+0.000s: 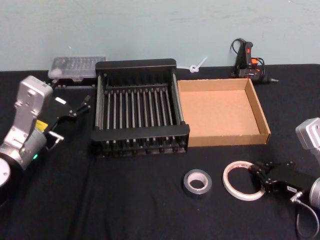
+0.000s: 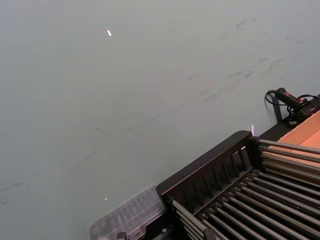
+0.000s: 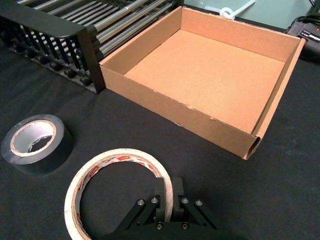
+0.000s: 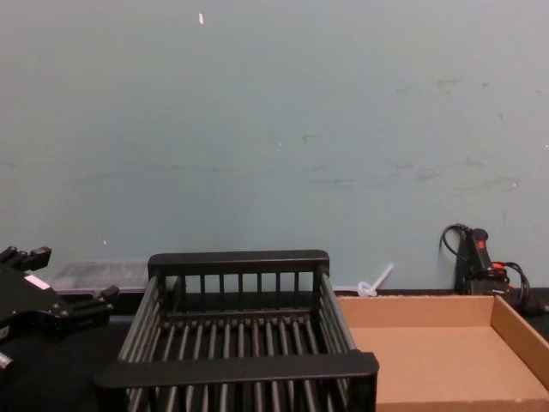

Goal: Pick up the white tape and place it into the black box , Pick up the silver tape and place it into the brown box.

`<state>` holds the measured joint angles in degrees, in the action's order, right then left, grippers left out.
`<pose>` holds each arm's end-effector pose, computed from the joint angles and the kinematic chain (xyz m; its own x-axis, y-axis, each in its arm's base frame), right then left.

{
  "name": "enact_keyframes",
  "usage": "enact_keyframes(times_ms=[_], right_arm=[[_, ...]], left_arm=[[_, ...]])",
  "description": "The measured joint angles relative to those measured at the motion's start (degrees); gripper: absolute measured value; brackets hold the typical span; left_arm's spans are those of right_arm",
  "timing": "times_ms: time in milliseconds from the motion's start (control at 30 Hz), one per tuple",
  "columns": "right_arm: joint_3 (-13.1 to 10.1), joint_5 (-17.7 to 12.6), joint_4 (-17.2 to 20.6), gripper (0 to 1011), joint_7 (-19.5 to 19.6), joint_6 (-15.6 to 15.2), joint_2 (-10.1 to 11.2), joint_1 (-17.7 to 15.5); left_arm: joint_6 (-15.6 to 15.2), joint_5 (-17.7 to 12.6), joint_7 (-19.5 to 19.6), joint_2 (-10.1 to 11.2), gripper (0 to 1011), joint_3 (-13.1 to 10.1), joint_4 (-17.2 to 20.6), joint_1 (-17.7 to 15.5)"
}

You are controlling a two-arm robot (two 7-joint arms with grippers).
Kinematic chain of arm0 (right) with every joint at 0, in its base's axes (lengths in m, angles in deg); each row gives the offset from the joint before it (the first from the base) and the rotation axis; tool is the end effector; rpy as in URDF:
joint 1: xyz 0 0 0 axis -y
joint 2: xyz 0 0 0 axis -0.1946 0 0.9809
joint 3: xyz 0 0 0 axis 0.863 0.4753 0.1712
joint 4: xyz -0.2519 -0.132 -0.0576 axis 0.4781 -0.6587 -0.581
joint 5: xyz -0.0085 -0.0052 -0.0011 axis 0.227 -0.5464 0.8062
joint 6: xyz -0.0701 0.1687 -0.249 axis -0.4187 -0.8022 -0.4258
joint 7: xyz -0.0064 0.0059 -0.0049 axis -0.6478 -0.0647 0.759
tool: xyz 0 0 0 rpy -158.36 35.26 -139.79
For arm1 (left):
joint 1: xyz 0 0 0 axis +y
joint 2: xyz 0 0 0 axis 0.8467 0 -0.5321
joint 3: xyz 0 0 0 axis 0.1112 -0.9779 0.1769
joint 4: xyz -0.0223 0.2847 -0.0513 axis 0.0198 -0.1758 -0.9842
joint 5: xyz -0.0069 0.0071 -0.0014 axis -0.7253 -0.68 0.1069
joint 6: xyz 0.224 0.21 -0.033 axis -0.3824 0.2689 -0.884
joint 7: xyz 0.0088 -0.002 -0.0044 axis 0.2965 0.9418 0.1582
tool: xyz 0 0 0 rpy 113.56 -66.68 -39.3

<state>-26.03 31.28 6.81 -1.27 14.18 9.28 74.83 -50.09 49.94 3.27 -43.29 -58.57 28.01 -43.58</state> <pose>0.2962 -0.1059 -0.3037 0.5966 -0.8025 0.0116 0.7023 0.5149 -0.4916 0.3581 0.0827 -0.3022 0.2921 0.8803 0.3738 -0.9553 0.2872 0.0701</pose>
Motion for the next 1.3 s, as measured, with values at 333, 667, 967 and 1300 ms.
enact_keyframes(times_ms=[333, 667, 967, 1300], right_arm=[[0.0, 0.0, 0.0, 97, 0.0, 0.0, 0.0, 0.0], [-0.03, 0.03, 0.11, 97, -0.05, 0.2, 0.02, -0.1], [-1.3, -1.0, 1.95, 97, -0.45, 1.8, -0.33, -0.66], [-1.0, -1.46, 2.92, 97, -0.38, 2.76, -1.64, 1.08]], left_arm=[[0.0, 0.0, 0.0, 0.0, 1001, 0.0, 0.0, 0.0], [0.0, 0.0, 0.0, 0.0, 1001, 0.0, 0.0, 0.0], [0.0, 0.0, 0.0, 0.0, 1001, 0.0, 0.0, 0.0], [0.0, 0.0, 0.0, 0.0, 1001, 0.0, 0.0, 0.0]])
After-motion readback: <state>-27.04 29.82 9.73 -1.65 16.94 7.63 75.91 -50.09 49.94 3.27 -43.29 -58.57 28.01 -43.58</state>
